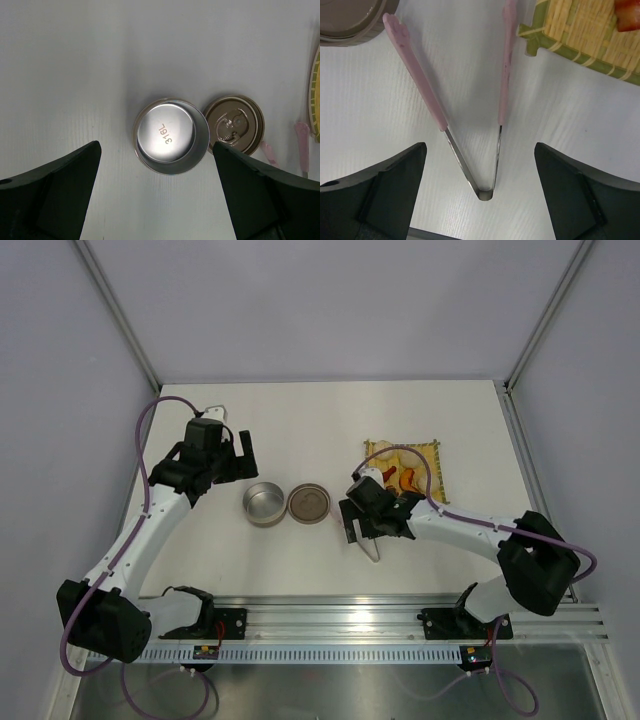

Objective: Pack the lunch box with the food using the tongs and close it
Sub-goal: Pick up the clamp at the center of the board.

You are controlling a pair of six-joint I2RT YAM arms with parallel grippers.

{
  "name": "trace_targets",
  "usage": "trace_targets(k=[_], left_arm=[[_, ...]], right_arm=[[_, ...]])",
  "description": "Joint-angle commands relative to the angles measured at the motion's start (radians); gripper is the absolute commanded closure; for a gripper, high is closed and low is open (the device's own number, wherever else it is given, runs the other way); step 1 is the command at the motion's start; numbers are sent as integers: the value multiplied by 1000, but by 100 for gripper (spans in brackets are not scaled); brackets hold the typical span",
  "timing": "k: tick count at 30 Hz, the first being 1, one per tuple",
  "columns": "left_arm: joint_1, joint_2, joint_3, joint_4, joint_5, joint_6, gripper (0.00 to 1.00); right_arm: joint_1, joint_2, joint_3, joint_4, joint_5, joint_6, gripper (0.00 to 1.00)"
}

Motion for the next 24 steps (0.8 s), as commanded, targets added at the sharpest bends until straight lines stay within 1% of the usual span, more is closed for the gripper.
trace_targets(k=[1, 3, 4, 6, 8, 10, 18, 24], left_arm=[[-3, -16, -5, 13, 9, 6, 1], [-3, -17, -5, 13, 9, 6, 1], [-5, -14, -5, 13, 11, 6, 1], [-3, -11, -5, 13, 14, 4, 1], [-3, -8, -1, 11, 17, 2, 1], [-3, -8, 0, 11, 18, -1, 1], [-3, -7, 3, 1, 6, 6, 1], [-3, 4, 9, -1, 6, 7, 1]], right_arm=[[17, -73, -53, 80, 52, 43, 3], [19, -69, -46, 63, 73, 65, 1], [20, -43, -23, 59, 41, 59, 0], [22, 9, 23, -14, 30, 52, 1], [80, 51, 42, -18, 73, 13, 0], [100, 62, 33, 11, 79, 10, 1], [99, 48, -32, 117, 133, 23, 0], [99, 88, -73, 187, 139, 24, 0]])
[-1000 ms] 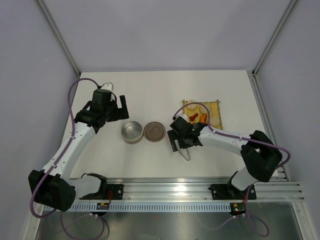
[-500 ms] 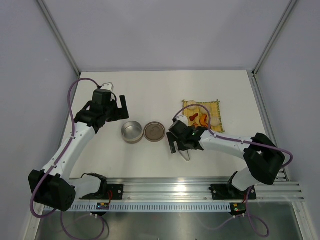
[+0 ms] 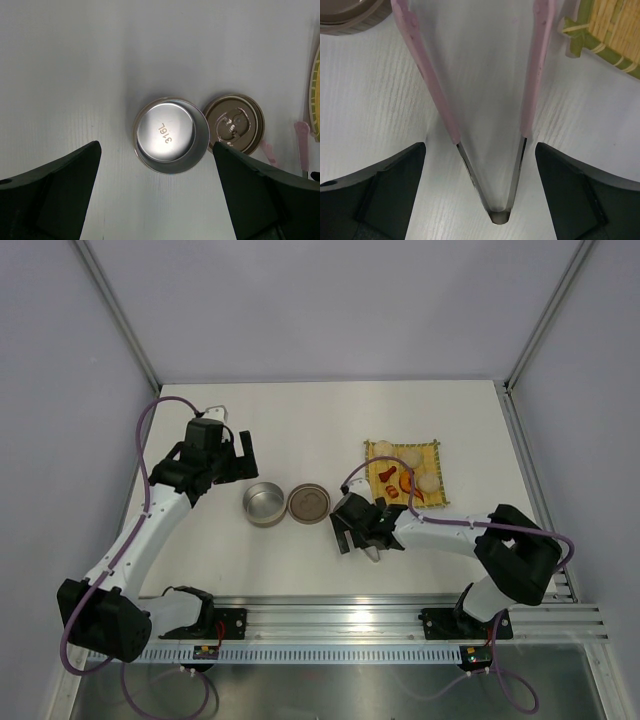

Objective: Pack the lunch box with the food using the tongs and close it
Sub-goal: Pick up the clamp at the center of the board.

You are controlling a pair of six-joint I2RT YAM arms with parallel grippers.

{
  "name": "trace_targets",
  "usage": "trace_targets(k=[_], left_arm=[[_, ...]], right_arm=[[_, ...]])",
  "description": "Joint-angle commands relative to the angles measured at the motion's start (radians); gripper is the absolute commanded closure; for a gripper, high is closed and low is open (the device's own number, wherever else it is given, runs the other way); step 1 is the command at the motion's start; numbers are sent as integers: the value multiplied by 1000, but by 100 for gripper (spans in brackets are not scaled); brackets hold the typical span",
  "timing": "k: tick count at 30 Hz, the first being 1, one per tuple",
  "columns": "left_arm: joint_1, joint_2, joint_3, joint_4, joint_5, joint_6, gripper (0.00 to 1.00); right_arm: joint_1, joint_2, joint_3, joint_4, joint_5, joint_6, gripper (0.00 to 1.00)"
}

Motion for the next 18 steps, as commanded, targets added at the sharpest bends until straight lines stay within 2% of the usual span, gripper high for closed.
trace_targets(k=[1, 11, 13, 14, 17, 18], left_arm=[[-3, 4, 11, -1, 3, 7, 1], [-5, 13, 19, -1, 1, 7, 1], [-3, 13, 19, -1, 1, 7, 1], [-5, 14, 19, -3, 1, 7, 1], [-5, 13, 22, -6, -2, 6, 1], [-3, 11, 22, -6, -3, 6, 1]], right_arm=[[0, 15, -31, 86, 55, 5, 1], [0, 24, -120, 238, 49, 9, 1], [0, 46, -120, 243, 59, 9, 7], [0, 49, -119, 240, 63, 11, 17], [0, 41, -120, 234, 73, 18, 30], [0, 33, -120, 228, 81, 22, 38]])
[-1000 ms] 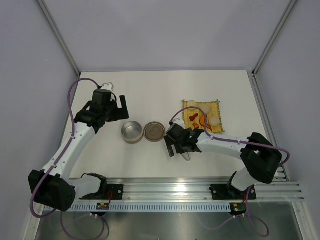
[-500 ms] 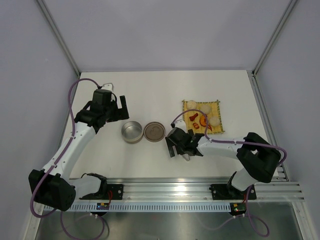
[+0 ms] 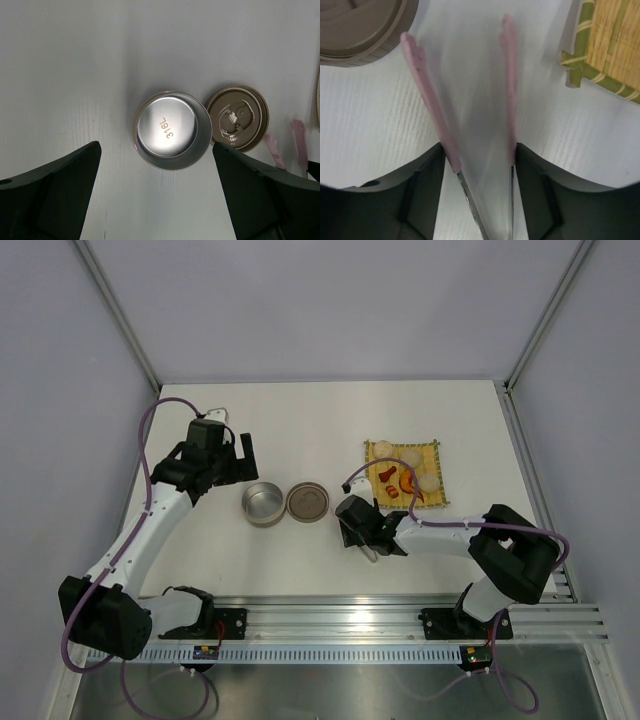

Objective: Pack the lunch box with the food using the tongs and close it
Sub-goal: Pick up the clamp at the center of the board.

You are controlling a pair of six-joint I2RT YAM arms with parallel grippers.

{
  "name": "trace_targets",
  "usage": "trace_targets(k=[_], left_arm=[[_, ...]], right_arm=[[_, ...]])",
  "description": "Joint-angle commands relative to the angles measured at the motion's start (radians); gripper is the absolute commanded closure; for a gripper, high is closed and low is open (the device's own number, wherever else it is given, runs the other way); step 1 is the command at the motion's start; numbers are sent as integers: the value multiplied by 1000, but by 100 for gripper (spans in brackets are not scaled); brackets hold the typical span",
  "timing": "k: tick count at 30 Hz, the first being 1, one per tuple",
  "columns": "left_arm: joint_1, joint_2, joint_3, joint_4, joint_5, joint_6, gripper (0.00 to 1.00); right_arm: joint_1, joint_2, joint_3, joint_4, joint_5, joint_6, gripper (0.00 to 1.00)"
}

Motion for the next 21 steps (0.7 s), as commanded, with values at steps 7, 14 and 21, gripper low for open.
trace_targets(k=[7, 14, 21], left_arm=[[-3, -2, 20, 16, 0, 2, 1], [-3, -2, 20, 19, 2, 6, 1], [-5, 1, 17, 20, 3, 4, 1]], right_arm=[[3, 7, -8, -61, 13, 25, 39], [18, -23, -6, -107, 29, 41, 9], [47, -40, -9, -158, 35, 106, 14]])
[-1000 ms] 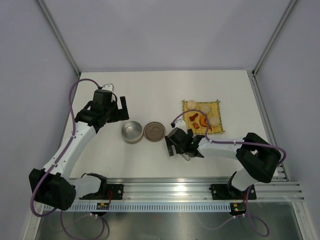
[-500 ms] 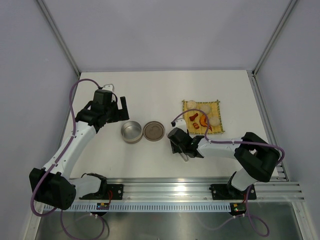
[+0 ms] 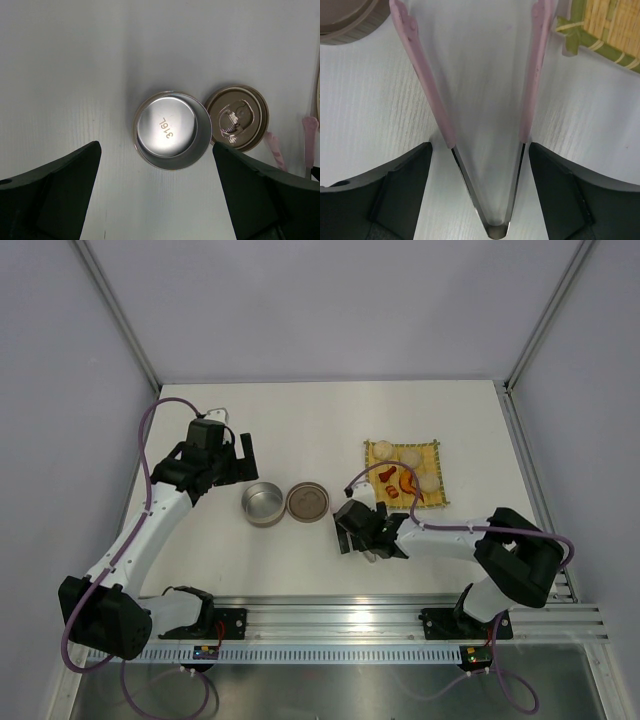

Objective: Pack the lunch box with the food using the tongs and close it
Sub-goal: Pick up the clamp at the center of the board.

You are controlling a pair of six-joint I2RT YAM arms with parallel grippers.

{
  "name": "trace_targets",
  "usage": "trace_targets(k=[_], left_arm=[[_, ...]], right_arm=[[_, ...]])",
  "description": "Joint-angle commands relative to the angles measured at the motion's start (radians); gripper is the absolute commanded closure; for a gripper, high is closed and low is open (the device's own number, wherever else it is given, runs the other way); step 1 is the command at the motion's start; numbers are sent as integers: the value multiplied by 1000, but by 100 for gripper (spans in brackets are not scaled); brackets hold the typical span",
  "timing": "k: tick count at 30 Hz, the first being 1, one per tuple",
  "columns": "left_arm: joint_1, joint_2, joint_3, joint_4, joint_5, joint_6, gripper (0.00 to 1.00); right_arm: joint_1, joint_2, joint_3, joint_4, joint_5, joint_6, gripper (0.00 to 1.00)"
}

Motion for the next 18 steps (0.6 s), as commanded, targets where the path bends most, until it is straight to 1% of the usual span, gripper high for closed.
trace_targets(k=[1, 10, 13, 14, 17, 18], left_arm=[[-3, 1, 17, 21, 5, 4, 1], [-3, -1, 20, 18, 5, 7, 1], [-3, -2, 19, 20, 3, 7, 1], [-5, -2, 19, 20, 6, 7, 1], [-5, -2, 15, 20, 8, 6, 1], [-5, -2, 14, 21, 8, 6, 1]], right_arm=[[29, -8, -11, -70, 23, 55, 14], [40, 72, 6, -24, 56, 44, 26], [38, 86, 8, -9, 56, 46, 38], [40, 86, 8, -6, 53, 44, 46], [40, 63, 12, -18, 23, 31, 63], [40, 43, 21, -30, 12, 22, 74]])
